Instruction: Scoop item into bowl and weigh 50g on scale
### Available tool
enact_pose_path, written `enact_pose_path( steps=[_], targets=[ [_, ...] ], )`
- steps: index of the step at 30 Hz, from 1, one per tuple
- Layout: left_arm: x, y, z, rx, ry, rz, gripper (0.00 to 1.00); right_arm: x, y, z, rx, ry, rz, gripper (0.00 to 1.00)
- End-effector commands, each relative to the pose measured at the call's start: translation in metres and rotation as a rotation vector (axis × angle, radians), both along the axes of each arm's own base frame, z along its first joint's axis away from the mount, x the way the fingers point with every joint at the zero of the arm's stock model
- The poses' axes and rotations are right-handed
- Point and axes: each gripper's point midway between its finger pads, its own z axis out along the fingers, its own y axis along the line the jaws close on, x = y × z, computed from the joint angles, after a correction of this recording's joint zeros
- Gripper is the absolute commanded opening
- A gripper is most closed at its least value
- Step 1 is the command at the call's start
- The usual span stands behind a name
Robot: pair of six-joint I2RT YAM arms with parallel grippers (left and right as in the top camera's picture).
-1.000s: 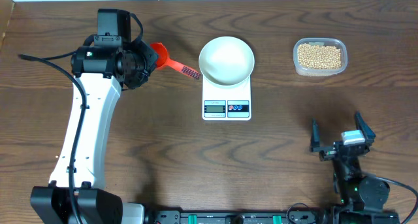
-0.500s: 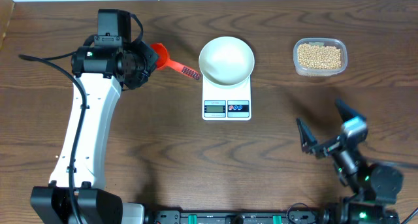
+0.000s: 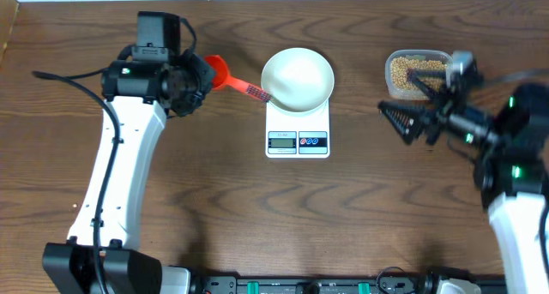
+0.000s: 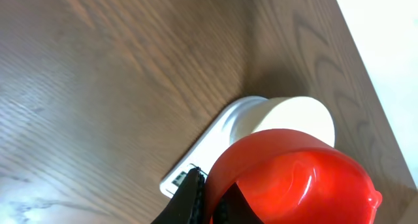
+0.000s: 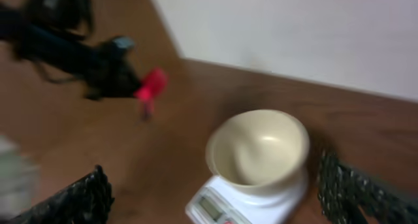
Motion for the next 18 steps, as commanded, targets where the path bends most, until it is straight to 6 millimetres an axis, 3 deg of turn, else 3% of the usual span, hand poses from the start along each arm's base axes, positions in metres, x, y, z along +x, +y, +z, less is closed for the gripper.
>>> enact_pose_path(
  steps=[1, 8, 18],
  targets=[
    [-0.001, -0.014, -0.004, -0.031, 0.019, 0.027, 0.07, -0.005, 0.017, 0.019, 0.115, 0.086, 0.235, 0.99],
    [-0.006, -0.038, -0.003, -0.093, 0.043, 0.082, 0.07, 0.021, 0.018, 0.001, 0.205, 0.227, 0.335, 0.99],
    [-0.008, -0.075, 0.002, -0.135, 0.024, 0.081, 0.08, 0.048, 0.011, -0.016, 0.26, 0.402, 0.184, 0.99]
  ],
)
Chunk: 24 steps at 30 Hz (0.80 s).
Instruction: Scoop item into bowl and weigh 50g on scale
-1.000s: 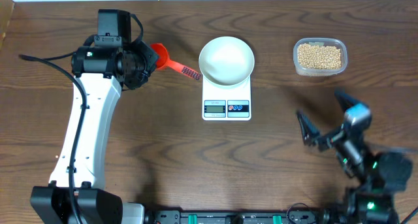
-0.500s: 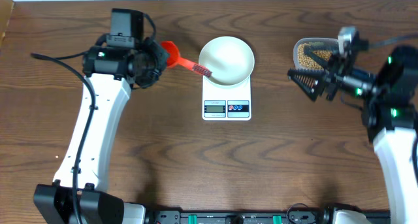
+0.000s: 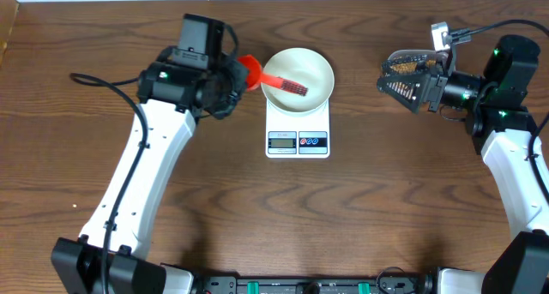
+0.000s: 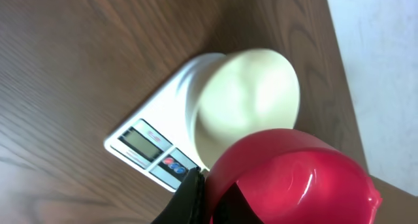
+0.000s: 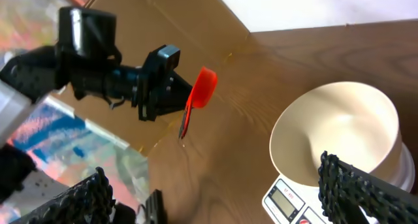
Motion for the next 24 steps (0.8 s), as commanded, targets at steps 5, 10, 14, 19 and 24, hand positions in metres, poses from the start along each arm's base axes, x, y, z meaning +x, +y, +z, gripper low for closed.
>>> enact_pose_path(
  steps=[5, 10, 14, 19, 24],
  targets=[
    [0.002, -0.023, -0.002, -0.021, -0.009, 0.042, 0.07, 0.016, 0.01, 0.0, 0.012, 0.158, -0.099, 0.8],
    [0.001, -0.03, -0.01, 0.001, 0.006, 0.052, 0.07, 0.016, 0.039, -0.006, -0.02, 0.165, -0.097, 0.73],
    [0.002, -0.033, -0.019, -0.016, 0.04, 0.088, 0.07, 0.014, 0.067, -0.015, -0.058, 0.183, -0.105, 0.67],
    [0.004, -0.034, -0.027, -0.012, 0.061, 0.097, 0.07, 0.008, 0.096, -0.021, -0.086, 0.2, -0.099, 0.61],
    [0.002, -0.037, -0.027, -0.025, 0.069, 0.087, 0.07, 0.004, 0.115, -0.029, -0.09, 0.261, -0.104, 0.51]
  ],
)
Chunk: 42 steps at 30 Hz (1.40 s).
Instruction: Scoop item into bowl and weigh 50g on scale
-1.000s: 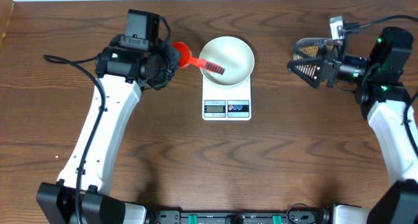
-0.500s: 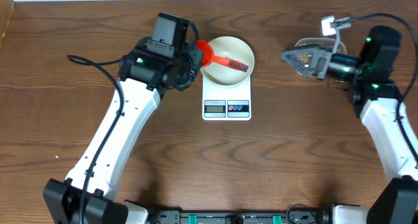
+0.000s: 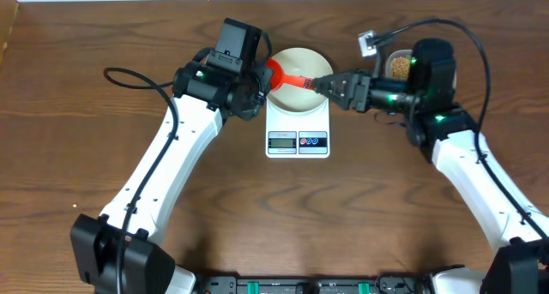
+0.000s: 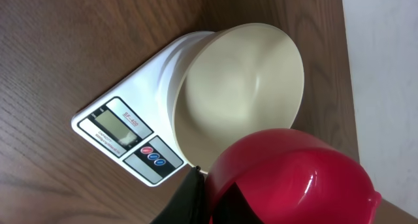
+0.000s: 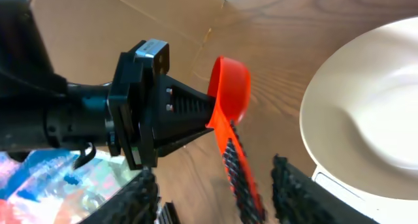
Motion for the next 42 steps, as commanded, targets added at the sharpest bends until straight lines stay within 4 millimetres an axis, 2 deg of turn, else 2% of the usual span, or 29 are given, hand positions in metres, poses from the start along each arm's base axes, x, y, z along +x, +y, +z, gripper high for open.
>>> enact_pose_path(
  steps=[1, 8, 15, 24, 33, 35, 36, 42],
  targets=[
    [-0.002, -0.002, -0.006, -0.004, 0.02, 0.002, 0.07, 0.008, 0.008, -0.004, -0.01, 0.041, -0.045, 0.5],
    [-0.004, -0.004, -0.006, -0.008, 0.026, -0.014, 0.07, 0.009, 0.014, -0.017, -0.019, 0.077, -0.032, 0.41],
    [-0.009, -0.003, -0.009, 0.001, 0.046, -0.02, 0.07, 0.009, 0.014, -0.017, -0.017, 0.071, -0.031, 0.33],
    [-0.015, -0.016, -0.009, 0.002, 0.046, -0.052, 0.07, 0.009, 0.014, -0.017, -0.017, 0.071, -0.03, 0.26],
    [-0.015, -0.016, -0.009, 0.002, 0.047, -0.052, 0.07, 0.008, 0.015, -0.016, -0.012, 0.083, -0.03, 0.17],
    [-0.015, -0.016, -0.009, 0.002, 0.047, -0.052, 0.08, 0.008, 0.015, -0.017, -0.012, 0.083, -0.03, 0.1],
    [-0.015, -0.016, -0.009, 0.002, 0.047, -0.052, 0.08, 0.008, 0.015, -0.017, -0.012, 0.083, -0.03, 0.02],
    [-0.015, -0.016, -0.009, 0.002, 0.047, -0.052, 0.08, 0.009, 0.014, -0.017, -0.013, 0.082, -0.034, 0.01]
  ],
)
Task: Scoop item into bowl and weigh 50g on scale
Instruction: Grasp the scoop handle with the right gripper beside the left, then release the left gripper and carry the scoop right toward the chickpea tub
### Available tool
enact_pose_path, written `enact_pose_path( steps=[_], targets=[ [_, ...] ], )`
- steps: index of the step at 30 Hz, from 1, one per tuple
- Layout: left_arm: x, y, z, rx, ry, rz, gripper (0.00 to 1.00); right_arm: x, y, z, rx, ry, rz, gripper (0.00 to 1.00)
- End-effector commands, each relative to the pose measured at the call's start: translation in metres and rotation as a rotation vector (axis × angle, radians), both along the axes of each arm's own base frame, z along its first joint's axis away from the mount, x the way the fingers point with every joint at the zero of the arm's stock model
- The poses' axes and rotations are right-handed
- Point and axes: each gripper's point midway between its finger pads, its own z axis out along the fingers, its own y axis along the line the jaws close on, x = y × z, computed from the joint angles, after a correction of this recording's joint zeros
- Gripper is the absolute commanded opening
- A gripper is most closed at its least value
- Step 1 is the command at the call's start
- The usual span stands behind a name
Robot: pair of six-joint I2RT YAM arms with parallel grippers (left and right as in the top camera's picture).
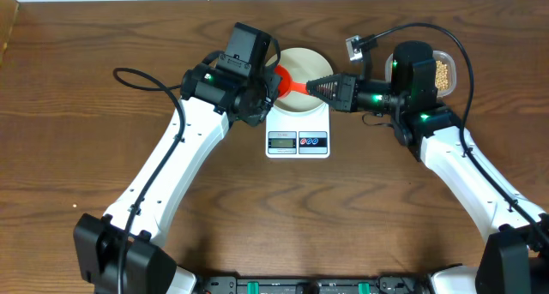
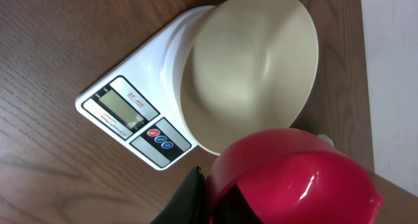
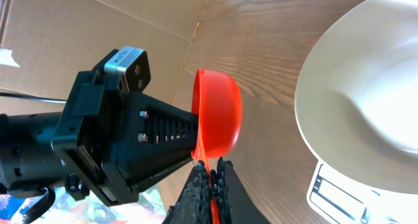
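Observation:
A red scoop [image 1: 283, 76] hangs over the left rim of the cream bowl [image 1: 302, 61], which stands on the white scale [image 1: 298, 141]. My left gripper [image 1: 264, 87] is shut on the scoop's cup [image 2: 294, 178], and one black finger [image 2: 193, 196] presses against it. From the right, my right gripper [image 3: 211, 178] is shut on the scoop's handle, just behind the cup [image 3: 219, 116]. The scoop looks empty. The bowl [image 3: 366, 87] is empty too. The scale's display [image 2: 123, 106] cannot be read.
A clear tub of yellow grains [image 1: 443, 69] stands at the back right, behind my right arm. A cable [image 1: 137, 71] loops off my left arm over the wooden table [image 1: 283, 217]. A cardboard edge shows at the far left [image 1: 9, 24].
My right gripper, then open with its fingers on either side of the scoop's handle, is now shut on it. The left arm and scoop have shifted slightly right.
My left gripper held the scoop left of the scale while the right gripper stood open by the grain tub. The scoop then came to the bowl's left rim. My right gripper moved in over the bowl, open about the handle, and now both grippers hold the scoop.

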Motion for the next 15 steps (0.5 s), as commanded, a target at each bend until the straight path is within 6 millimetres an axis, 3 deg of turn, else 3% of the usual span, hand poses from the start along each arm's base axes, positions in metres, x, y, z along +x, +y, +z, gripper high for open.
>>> enact_pose_path(
  steps=[1, 8, 11, 15],
  targets=[
    [-0.001, 0.001, -0.005, 0.01, 0.013, -0.001, 0.08, 0.003, 0.002, 0.005, -0.003, -0.017, -0.007, 0.01],
    [0.0, 0.002, -0.005, 0.017, 0.009, 0.003, 0.54, 0.004, 0.0, 0.005, -0.016, -0.055, 0.001, 0.01],
    [0.002, 0.007, -0.006, 0.057, -0.012, -0.009, 0.61, 0.006, -0.004, 0.005, -0.026, -0.08, -0.002, 0.01],
    [0.008, 0.019, -0.006, 0.16, -0.061, -0.06, 0.62, 0.014, -0.016, 0.005, -0.045, -0.117, -0.022, 0.01]
  ],
)
